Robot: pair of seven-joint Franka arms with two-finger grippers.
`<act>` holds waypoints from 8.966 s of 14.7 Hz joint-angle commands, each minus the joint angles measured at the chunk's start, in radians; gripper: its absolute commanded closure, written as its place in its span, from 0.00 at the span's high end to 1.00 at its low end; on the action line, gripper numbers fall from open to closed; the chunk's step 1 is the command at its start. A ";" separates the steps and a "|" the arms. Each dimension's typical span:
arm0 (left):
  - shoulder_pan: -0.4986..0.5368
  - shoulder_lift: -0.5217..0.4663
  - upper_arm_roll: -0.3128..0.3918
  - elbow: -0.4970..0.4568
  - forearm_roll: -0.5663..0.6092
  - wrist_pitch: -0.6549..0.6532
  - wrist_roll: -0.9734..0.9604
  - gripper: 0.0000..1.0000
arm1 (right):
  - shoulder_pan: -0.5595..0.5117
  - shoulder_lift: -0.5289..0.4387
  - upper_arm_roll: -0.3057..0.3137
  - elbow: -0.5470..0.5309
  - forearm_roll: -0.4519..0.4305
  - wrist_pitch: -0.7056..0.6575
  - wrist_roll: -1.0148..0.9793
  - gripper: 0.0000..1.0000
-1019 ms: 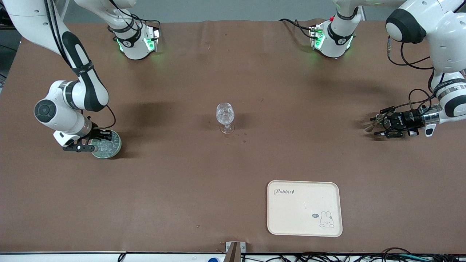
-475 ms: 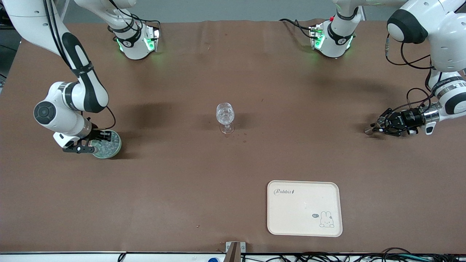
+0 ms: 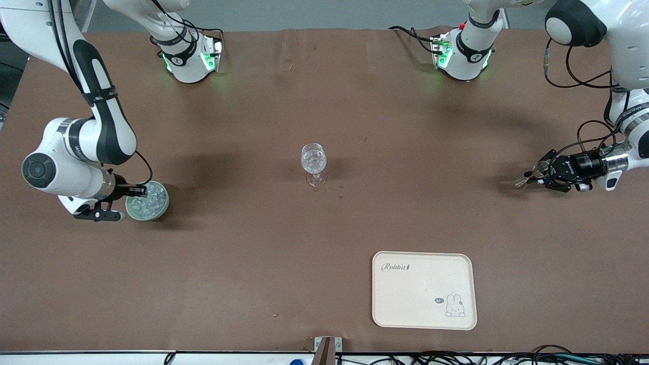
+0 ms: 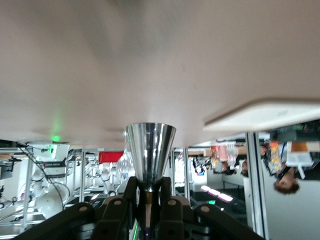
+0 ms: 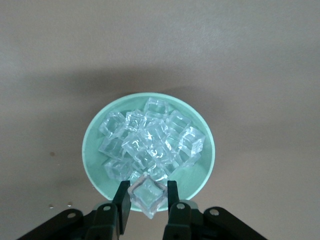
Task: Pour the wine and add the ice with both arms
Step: 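Lift the ice cube with the right gripper while the left gripper carries the jigger, then move the silver jigger with the left gripper over the wine glass rim, then tilt the jigger with the left gripper to pour into the wine glass, then bring the ice over the glass with the right gripper while the left gripper withdraws, then drop the ice with the right gripper while the left gripper sets the jigger down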
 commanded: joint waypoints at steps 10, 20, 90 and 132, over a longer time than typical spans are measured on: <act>0.020 -0.420 -0.485 -0.136 0.109 0.341 -0.391 0.00 | -0.002 -0.206 0.005 0.514 0.017 -0.595 0.126 0.00; 0.029 -0.434 -0.920 -0.131 0.096 0.621 -0.471 0.00 | -0.003 -0.301 0.009 0.554 0.019 -0.723 0.117 0.01; -0.086 -0.200 -1.455 0.131 1.526 1.093 -1.736 0.00 | -0.017 -0.302 0.051 0.553 0.046 -0.738 0.129 0.02; -0.117 0.292 -0.474 0.585 -0.462 0.846 -0.591 0.02 | 0.456 0.087 0.457 0.353 0.012 -0.095 1.290 0.05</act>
